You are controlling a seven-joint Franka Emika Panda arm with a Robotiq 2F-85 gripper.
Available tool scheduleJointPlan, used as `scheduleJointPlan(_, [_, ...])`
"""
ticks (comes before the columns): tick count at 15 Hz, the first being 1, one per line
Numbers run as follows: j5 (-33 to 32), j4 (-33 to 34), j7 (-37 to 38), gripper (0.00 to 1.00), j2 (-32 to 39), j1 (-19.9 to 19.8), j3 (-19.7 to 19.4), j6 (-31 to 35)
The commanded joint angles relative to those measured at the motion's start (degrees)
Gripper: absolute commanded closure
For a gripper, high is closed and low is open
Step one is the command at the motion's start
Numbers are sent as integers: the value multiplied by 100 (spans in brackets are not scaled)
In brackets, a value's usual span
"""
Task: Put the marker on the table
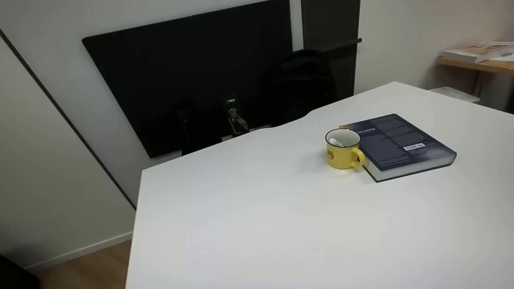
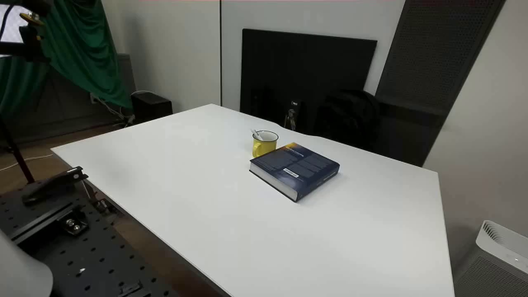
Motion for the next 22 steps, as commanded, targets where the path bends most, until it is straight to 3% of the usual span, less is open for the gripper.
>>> scheduleJointPlan(1, [78,18,-76,0,45,-121,81,-13])
scheduleJointPlan(3, [58,-39,-194,0,42,-54,90,-127])
scheduleJointPlan(7, [-512,-1025,-492,0,-157,-51,550,74])
scheduleJointPlan(12, [-853,-2174,-652,0,-26,280,1106,669])
scheduleJointPlan(14, [-922,-2575,-588,0,219,520,1364,1262])
scheduleJointPlan(15, [-850,-2256,-591,0,766,739,1465,1489])
scheduleJointPlan(22, [-465,-2413,-394,0,3021,1413,2070,4335])
